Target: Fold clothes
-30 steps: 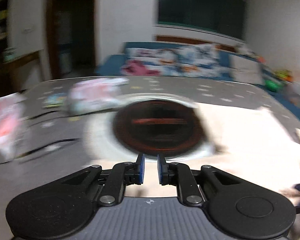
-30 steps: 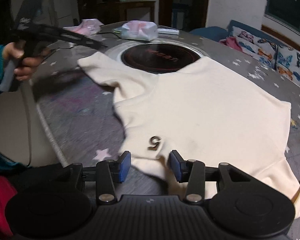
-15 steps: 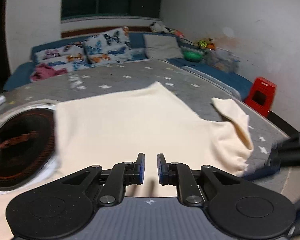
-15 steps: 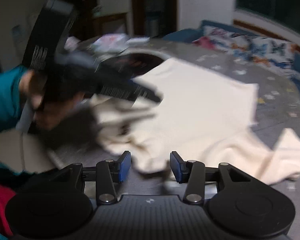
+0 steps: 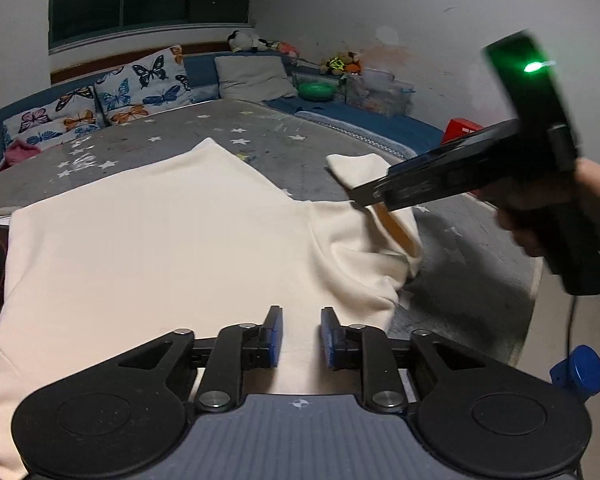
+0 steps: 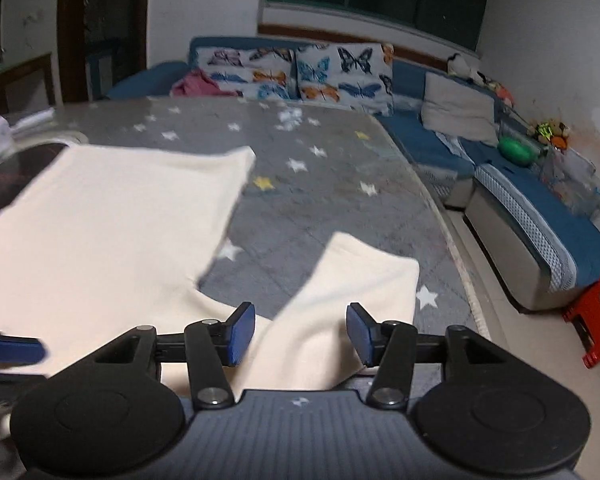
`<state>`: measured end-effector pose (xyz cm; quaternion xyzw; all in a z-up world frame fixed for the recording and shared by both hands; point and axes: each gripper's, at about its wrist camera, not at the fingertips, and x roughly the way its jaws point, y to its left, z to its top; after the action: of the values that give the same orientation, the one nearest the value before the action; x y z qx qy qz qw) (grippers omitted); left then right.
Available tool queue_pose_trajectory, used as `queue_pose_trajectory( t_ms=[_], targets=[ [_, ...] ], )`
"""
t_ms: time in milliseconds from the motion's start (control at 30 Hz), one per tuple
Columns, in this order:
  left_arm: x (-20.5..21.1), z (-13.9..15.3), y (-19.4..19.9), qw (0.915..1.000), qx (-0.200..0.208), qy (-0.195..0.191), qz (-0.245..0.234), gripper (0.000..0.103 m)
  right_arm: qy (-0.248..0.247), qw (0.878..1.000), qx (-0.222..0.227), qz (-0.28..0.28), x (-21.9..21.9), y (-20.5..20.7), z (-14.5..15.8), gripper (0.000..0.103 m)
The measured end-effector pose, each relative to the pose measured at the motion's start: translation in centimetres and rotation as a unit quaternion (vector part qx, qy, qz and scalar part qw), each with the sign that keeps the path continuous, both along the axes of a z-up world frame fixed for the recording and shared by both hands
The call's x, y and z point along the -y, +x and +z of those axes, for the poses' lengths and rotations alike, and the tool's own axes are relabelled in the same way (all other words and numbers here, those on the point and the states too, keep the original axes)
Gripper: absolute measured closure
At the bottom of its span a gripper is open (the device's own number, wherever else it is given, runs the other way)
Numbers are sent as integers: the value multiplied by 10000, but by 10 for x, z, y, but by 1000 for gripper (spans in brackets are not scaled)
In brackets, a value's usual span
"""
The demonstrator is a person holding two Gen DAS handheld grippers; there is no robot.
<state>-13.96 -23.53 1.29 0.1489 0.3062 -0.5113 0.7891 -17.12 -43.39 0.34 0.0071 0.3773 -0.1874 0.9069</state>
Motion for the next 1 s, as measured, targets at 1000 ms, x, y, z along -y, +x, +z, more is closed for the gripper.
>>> queue_pose_trajectory(
  t_ms=[1000],
  targets=[
    [1,-3,-9,9997,195,34,-168,62,-322,9897,197,-1384,69,-55,-16,51]
  ],
)
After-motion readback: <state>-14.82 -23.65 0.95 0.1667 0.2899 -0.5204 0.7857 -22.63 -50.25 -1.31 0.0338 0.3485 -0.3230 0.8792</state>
